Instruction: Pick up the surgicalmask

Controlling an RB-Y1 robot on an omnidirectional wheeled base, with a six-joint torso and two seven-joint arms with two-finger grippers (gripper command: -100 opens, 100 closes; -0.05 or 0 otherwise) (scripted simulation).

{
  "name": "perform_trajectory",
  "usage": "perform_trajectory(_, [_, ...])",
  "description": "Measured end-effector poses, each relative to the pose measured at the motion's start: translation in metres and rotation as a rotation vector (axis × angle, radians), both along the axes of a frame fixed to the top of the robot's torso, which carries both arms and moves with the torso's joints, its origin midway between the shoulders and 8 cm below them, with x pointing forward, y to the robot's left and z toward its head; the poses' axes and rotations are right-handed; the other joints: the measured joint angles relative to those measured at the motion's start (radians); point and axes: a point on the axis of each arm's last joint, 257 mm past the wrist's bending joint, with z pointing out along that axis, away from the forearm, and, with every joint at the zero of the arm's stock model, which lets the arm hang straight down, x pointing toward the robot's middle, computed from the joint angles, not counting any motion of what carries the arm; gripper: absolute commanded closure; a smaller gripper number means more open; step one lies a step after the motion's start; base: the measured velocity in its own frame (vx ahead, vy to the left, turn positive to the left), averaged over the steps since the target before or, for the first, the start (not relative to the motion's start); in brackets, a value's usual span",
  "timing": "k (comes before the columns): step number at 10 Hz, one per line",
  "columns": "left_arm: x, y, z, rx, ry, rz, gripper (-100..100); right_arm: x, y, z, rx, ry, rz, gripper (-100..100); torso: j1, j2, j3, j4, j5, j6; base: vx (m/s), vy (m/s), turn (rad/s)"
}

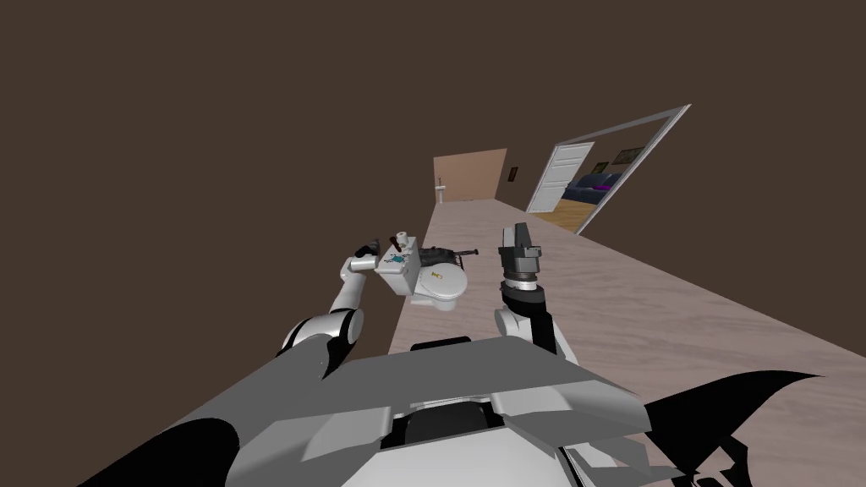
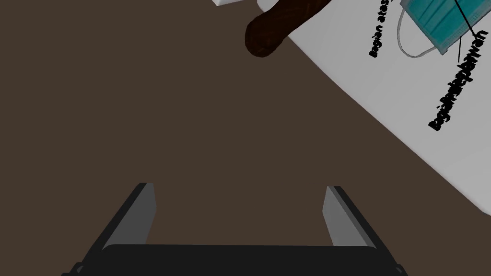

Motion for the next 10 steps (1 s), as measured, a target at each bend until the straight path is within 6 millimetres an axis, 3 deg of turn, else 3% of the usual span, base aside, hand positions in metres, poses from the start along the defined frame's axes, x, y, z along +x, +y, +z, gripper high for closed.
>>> perform_trajectory(4, [0.006, 0.003, -0.016, -0.011, 0.121, 0.021, -100, 0.000, 0.000, 0.000, 0.000, 0.000, 0.000, 0, 0.000, -0.001, -0.001, 0.000, 0.000, 0.000, 0.013, -0.008, -0.009])
perform_trajectory(10, [-0.005, 0.003, -0.054, -0.039, 0.349, 0.043, -100, 0.000, 0.000, 0.000, 0.000, 0.000, 0.000, 0, 0.000, -0.002, -0.001, -0.001, 0.000, 0.000, 0.027, -0.007, -0.010])
